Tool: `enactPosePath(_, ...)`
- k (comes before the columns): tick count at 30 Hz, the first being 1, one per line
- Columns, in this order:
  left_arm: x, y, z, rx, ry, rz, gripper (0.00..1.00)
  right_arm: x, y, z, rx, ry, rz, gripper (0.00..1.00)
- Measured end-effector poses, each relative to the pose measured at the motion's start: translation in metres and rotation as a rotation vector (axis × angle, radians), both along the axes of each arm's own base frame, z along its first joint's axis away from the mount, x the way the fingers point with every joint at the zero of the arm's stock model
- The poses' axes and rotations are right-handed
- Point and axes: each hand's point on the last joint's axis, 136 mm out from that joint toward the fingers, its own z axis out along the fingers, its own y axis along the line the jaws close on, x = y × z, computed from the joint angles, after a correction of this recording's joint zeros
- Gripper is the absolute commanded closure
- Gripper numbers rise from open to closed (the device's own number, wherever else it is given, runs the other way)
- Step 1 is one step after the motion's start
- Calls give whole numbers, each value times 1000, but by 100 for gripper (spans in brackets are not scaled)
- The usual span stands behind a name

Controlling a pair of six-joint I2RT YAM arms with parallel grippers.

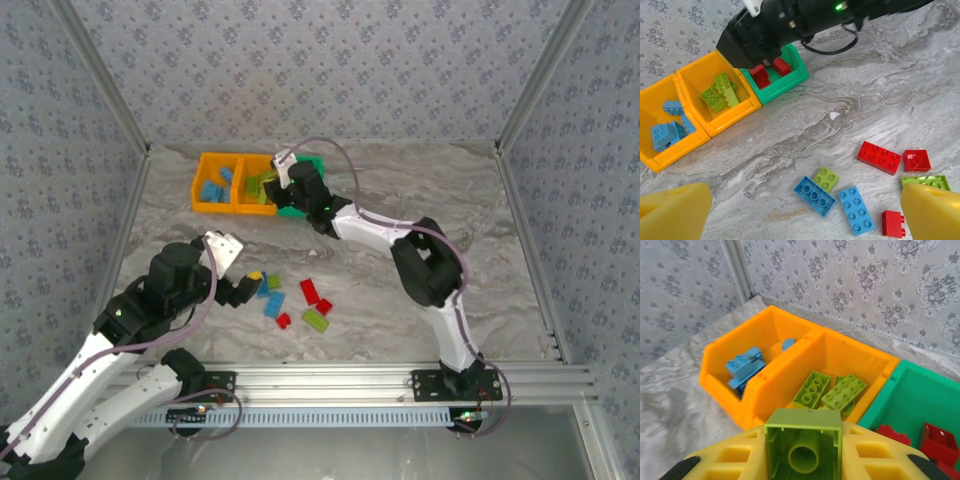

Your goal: Sort the legos into containers by color

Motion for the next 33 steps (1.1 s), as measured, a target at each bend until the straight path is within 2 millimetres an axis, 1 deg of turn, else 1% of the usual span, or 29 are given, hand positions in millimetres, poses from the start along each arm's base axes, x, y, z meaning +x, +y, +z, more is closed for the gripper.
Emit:
enactPosePath(3, 1, 0, -2, 2, 4, 4, 2, 21, 11, -21, -42, 11, 11, 66)
enactPosePath(4, 1, 0, -2, 3, 6, 4, 2, 27, 15, -27, -55, 16, 16, 63)
enactPosePath(6, 2, 0, -4, 8, 12, 10, 1, 33, 21, -37, -81, 30, 29, 56)
enactPosePath(9, 6, 1, -8, 21, 22, 25, 1, 38, 27, -46, -109, 52, 50, 50)
enactPosePath(12, 7, 2, -9, 26, 25, 34, 1, 40, 28, -48, -130, 69, 65, 41)
enactPosePath(16, 9, 3, -11, 32, 31, 39, 1, 41, 22, -45, -149, 90, 63, 40)
enactPosePath(19, 10, 3, -12, 33, 36, 49, 1, 33, 10, -44, -171, 116, 60, 39)
enactPosePath(21, 12, 4, -13, 36, 42, 60, 1, 18, -5, -37, -189, 137, 60, 37)
enactPosePath(22, 13, 4, -14, 35, 47, 68, 1, 7, -14, -32, -197, 145, 61, 36)
enactPosePath(24, 16, 6, -17, 24, 67, 102, 1, -16, -32, -12, -196, 147, 65, 31)
enactPosePath(27, 23, 7, -29, -8, 144, 185, 1, -58, -62, 36, -161, 115, 82, 22)
enactPosePath(29, 29, 4, -39, -42, 221, 257, 1, -93, -82, 73, -124, 78, 106, 17)
enactPosePath(31, 37, 0, -51, -72, 286, 329, 1, -126, -98, 99, -88, 51, 130, 12)
enactPosePath(32, 42, -2, -60, -88, 322, 376, 1, -143, -106, 109, -72, 41, 143, 10)
enactPosePath(33, 48, -4, -71, -98, 352, 423, 1, -157, -112, 114, -57, 39, 155, 8)
